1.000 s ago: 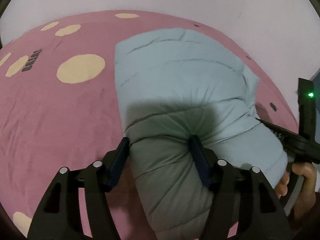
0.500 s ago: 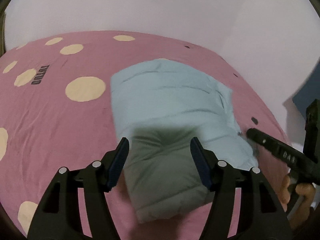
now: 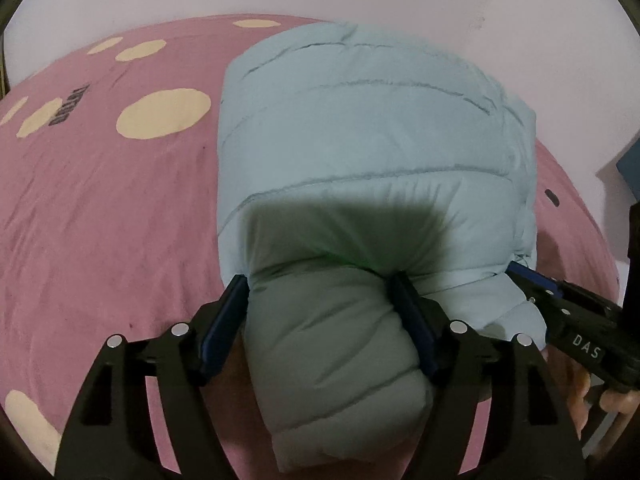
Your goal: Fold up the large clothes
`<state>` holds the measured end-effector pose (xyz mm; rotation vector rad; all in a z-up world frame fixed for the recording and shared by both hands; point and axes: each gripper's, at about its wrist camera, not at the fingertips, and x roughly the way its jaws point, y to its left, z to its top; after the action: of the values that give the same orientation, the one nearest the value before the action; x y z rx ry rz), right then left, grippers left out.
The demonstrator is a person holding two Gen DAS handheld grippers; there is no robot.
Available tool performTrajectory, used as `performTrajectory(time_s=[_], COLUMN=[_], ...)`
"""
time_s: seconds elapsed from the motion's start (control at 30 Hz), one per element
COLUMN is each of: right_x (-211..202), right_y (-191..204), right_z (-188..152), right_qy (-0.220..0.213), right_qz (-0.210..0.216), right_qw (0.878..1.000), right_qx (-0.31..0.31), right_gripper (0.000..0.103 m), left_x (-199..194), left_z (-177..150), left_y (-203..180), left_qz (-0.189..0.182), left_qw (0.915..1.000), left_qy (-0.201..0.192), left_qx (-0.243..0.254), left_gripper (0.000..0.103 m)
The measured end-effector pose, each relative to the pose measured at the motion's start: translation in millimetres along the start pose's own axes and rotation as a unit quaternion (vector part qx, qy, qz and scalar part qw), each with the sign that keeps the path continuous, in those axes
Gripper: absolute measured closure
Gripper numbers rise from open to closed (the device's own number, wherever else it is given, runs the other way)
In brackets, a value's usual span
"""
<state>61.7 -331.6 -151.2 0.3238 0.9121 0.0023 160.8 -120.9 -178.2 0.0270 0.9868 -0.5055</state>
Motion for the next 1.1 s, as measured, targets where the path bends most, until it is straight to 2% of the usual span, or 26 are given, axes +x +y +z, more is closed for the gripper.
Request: performTrajectory(time_s=[0.17,0.23,0.3,0.33,0.4,0.47,0.6,0.7,0.87,1.1], right_x=[-12,-27,-42,-49,-63,-67,-50,-33,0,41], right_y=[4,6,11,12,15,13,11,7,8,-10], right_z=[-2,-11,-3,1,20,38,84,102,108,100], right_qy=[-0.017,-0.022,-0.037,-0.047,-0.074,-0.093,-0.109,-0.11,-0.092,-0.043], right_qz=[-0.003,-0.009,-0.002,-0.002,-0.007,-0.013,-0.019,-0.018,-0.031,-0.037], right_qw=[1.0,1.0,0.999,0.999,0.997,0.996,0.994,0.994,0.995,0.998], right_qx=[0.002,0.002,0.0,-0.003,-0.008,-0.007,-0.008,-0.002,-0.014,0.005], right_gripper=[0.08,0.08,0.08,0.078,0.059,0.058,0.058,0.058,0.058,0.058], left_x=[-19,-31,-48,-56,-70,-73,-57,-38,4,36], left_z=[1,4,12,17,33,53,90,104,108,101], left_y=[-2,-1,-1,-2,-3,-5,-10,-15,-11,-9], left_qz=[-0.004,-0.009,-0.019,-0.02,-0.019,-0.012,0.006,0.021,0.027,0.042], left_qw=[0.9999,0.9998,0.9994,0.999,0.9977,0.9969,0.9955,0.9957,0.9978,0.998], left_qy=[-0.006,-0.003,-0.017,-0.031,-0.06,-0.075,-0.092,-0.089,-0.051,-0.036], left_qx=[-0.008,-0.018,-0.024,-0.024,-0.024,-0.018,-0.021,-0.017,-0.033,-0.032], left_gripper=[0.031,0.031,0.031,0.031,0.031,0.031,0.031,0.031,0.031,0.025])
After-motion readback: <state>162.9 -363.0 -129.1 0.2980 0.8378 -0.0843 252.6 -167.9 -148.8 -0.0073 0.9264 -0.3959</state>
